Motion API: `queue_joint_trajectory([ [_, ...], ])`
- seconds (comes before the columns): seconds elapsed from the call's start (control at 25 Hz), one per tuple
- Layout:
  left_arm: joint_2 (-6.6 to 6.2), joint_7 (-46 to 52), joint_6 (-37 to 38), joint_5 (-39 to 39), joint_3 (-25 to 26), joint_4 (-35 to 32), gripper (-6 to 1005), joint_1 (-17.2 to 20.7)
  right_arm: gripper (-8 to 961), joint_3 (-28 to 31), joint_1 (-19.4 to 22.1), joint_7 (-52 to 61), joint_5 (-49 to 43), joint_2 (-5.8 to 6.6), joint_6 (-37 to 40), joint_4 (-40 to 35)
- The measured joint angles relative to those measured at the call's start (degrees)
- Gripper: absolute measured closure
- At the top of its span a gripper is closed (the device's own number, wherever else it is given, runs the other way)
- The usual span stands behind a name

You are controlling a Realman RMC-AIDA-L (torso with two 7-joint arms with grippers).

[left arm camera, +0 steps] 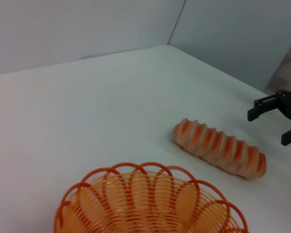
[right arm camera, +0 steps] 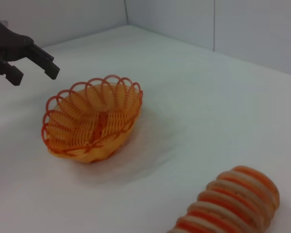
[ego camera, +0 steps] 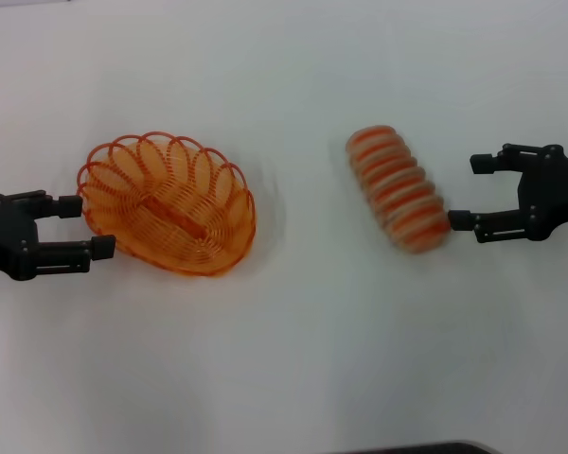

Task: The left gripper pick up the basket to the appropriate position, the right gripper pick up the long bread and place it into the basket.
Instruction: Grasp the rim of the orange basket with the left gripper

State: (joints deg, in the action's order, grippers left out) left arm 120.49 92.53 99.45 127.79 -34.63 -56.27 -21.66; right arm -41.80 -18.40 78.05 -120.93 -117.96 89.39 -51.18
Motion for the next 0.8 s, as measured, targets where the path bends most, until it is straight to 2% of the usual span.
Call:
queue_joint_trajectory([
  [0.48, 0.28, 2.1, -2.8, -0.4, 0.8, -0.2, 150, -1.0, 24, 1.0, -0.8, 0.1, 0.1, -0.15, -0.1, -0.1],
  [0.64, 0.35, 11.2, -9.3, -0.1, 0.3, -1.0, 151, -3.1, 24, 1.1, -1.2, 0.3, 0.1, -0.17, -0.1, -0.1],
  [0.8, -1.20, 22.8, -15.5, 4.2, -3.9, -1.0, 151, -7.5, 27, 1.3, -1.7, 0.4, 0.1, -0.16, 0.0, -0.1],
])
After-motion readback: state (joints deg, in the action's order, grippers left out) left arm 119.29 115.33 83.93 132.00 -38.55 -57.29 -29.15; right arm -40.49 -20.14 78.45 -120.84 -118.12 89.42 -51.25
